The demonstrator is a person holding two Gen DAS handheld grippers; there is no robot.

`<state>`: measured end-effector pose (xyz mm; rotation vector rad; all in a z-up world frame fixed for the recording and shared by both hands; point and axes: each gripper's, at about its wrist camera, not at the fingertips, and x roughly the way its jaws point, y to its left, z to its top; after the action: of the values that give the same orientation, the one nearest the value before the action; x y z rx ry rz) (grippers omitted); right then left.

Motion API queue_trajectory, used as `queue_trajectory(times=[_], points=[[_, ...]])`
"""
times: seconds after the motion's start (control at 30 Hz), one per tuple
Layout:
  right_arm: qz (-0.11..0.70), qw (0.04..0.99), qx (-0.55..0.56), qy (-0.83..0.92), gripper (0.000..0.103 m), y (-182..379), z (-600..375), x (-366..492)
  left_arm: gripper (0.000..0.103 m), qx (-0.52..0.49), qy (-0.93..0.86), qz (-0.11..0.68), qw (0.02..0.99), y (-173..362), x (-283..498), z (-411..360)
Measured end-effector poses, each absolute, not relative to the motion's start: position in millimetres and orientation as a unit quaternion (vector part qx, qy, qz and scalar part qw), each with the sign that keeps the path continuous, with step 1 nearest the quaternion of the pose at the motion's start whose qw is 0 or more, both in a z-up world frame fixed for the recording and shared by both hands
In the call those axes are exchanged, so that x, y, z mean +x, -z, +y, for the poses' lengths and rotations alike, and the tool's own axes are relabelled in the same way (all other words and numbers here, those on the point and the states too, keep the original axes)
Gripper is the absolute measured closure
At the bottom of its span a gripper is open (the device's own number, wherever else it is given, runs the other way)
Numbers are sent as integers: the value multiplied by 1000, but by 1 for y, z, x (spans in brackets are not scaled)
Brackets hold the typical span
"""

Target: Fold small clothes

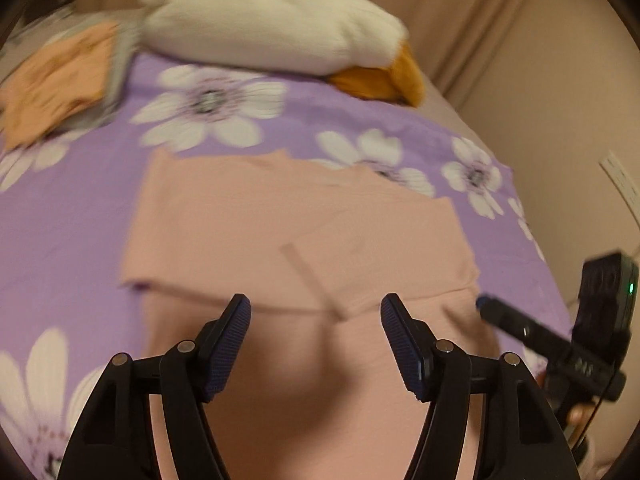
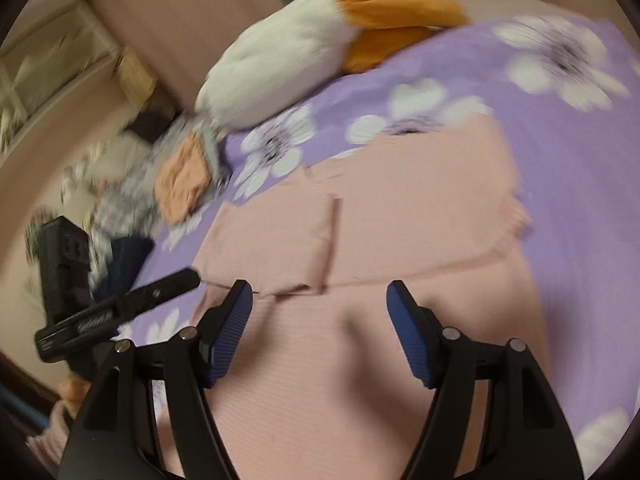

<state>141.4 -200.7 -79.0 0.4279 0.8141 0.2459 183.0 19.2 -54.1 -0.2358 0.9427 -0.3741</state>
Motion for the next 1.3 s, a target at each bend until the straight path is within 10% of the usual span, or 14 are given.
queue_trajectory(times=[0.27,0.5,0.77,0.83,0.87,1.03,1.17,1.3], points=[[454,873,43,-173,39,103,-108,213,37,-180,126,461,860,73,167,84],[478,869,6,-129,91,124,-104,235,37,-204,113,466,854,84,166,104],[415,852,302,-101,80,113,-219,209,37,-222,111,469,848,93,167,113],[412,842,337,-91,39,120,-236,203,37,-226,110,470,846,95,167,114],[411,834,358,-87,35,123,-244,199,37,-227,110,470,846,95,167,115],[418,824,373,-89,36,126,-242,206,37,-225,106,472,846,95,165,117],[468,828,301,-62,85,128,-226,227,37,-223,102,471,847,93,163,122],[479,851,208,-49,94,104,-203,243,37,-228,95,472,846,94,162,128]])
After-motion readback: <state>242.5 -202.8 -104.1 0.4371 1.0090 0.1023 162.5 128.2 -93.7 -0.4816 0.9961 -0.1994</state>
